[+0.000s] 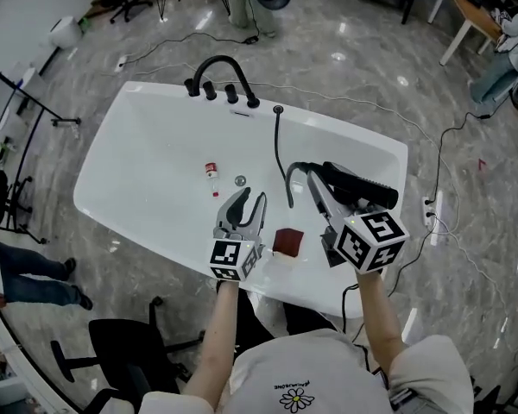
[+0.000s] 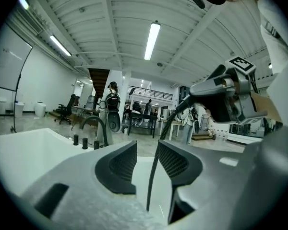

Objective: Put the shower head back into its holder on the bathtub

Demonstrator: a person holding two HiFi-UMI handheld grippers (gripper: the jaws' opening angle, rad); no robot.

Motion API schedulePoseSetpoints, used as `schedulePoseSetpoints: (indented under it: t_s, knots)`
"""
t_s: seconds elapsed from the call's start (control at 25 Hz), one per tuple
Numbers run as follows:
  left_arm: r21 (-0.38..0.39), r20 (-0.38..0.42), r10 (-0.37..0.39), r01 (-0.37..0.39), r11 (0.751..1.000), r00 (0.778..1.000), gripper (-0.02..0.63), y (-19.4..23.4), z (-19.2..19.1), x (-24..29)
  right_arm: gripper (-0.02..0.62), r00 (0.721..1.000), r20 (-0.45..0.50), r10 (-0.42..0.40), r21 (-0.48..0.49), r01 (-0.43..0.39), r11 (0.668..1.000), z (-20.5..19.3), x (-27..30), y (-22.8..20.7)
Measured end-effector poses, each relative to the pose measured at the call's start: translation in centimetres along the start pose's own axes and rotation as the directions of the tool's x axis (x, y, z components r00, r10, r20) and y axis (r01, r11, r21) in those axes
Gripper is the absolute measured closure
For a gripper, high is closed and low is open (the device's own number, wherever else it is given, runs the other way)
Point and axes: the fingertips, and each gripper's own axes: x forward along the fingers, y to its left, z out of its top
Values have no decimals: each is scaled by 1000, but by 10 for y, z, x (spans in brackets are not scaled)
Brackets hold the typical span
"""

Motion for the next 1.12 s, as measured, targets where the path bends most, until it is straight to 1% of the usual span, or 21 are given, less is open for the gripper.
schedulePoseSetpoints:
  t_s: [0.12,0.16,0.24,0.36,0.52,0.56,0.68,0.76,0.92,1.0,1.12]
  knots:
    - [-54,-24,-81,80,995,996,424,5,-34,20,457,1000,1,0,-7,0,1000,-1,27,-4]
    - [-61,-40,-100,97,993,994,422,6,-49,27,457,1000,3,-2,-12,2,1000,-1,34,-4]
    - [-62,-80,-111,106,992,991,422,13,-79,39,457,1000,11,-6,-19,7,1000,-1,44,-5]
    - [-68,-150,-83,73,995,985,420,34,-126,59,457,1000,30,-7,-6,7,1000,0,58,-6]
    - [-19,-204,-38,35,999,978,420,53,-172,83,457,999,54,-1,6,1,1000,-1,67,-10]
    - [-16,-213,-25,22,1000,977,420,56,-181,88,457,998,61,0,9,-1,1000,-2,66,-11]
    - [-39,-248,1,-11,999,969,420,65,-213,104,457,997,73,4,17,-5,1000,-7,66,-15]
    - [-49,-286,-4,-10,999,958,420,72,-240,116,457,997,77,6,19,-7,1000,-12,73,-19]
    - [-60,-380,-28,6,998,924,420,95,-308,149,457,997,82,13,55,-17,998,-27,107,-36]
    - [-71,-409,-36,7,997,912,420,105,-337,165,457,996,84,16,71,-22,997,-34,120,-44]
    - [-66,-438,-40,12,998,898,419,113,-368,182,457,995,98,29,93,-38,995,-34,122,-50]
